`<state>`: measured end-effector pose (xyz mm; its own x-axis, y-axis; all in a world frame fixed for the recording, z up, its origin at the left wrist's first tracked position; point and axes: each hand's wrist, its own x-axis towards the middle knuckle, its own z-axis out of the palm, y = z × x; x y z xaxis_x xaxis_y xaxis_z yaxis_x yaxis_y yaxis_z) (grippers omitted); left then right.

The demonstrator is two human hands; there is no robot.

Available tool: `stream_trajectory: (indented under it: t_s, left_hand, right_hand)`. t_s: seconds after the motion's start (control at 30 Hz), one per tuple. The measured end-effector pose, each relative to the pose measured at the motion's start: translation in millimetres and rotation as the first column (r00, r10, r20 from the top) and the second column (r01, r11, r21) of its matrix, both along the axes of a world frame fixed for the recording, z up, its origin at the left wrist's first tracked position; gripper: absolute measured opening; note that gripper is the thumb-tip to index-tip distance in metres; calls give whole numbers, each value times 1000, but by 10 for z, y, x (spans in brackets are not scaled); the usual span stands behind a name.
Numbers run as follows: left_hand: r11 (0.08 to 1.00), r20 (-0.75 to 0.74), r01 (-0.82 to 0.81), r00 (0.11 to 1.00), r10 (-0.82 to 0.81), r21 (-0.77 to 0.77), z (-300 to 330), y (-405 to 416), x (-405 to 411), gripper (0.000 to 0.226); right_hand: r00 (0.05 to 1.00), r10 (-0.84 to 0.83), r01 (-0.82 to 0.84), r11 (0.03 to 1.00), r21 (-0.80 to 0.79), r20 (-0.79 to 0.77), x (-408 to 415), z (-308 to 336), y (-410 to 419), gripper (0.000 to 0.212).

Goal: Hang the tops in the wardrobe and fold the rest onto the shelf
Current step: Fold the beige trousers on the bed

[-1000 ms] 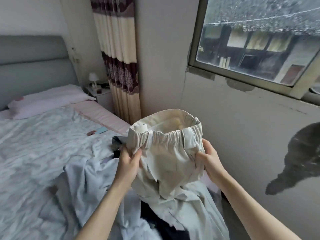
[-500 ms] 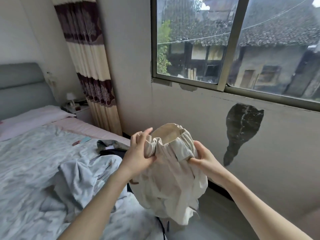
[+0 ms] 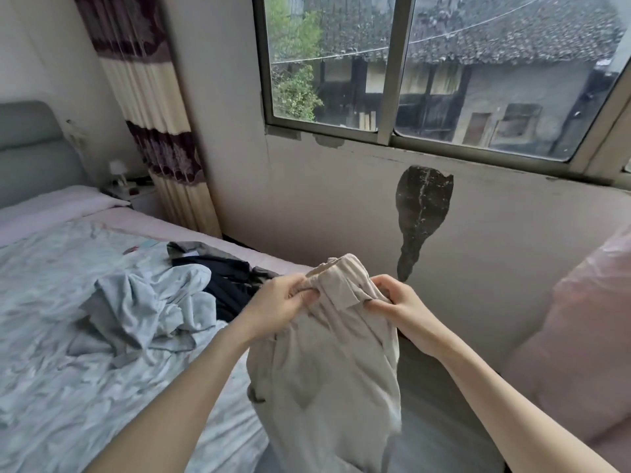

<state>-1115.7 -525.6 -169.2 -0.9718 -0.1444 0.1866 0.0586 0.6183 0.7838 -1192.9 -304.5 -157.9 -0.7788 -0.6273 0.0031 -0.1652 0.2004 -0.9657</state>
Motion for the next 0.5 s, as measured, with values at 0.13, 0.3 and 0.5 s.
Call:
stream_trajectory:
  t_s: [0.13, 0.3, 0.5]
  left_hand:
    - [983, -185, 31, 983, 3, 183, 460, 166, 205, 19]
    - [968, -204, 176, 969, -139, 179, 886, 203, 567, 15]
    - [982, -112, 181, 976, -185, -49, 1037, -24, 1120, 7]
  right_hand:
    - [996, 69, -69, 998, 0, 63, 88, 29, 151, 16]
    - [972, 46, -32, 998, 61, -232, 187, 173, -66, 63]
    - [775, 538, -424, 832, 358, -332, 530, 392, -695, 63]
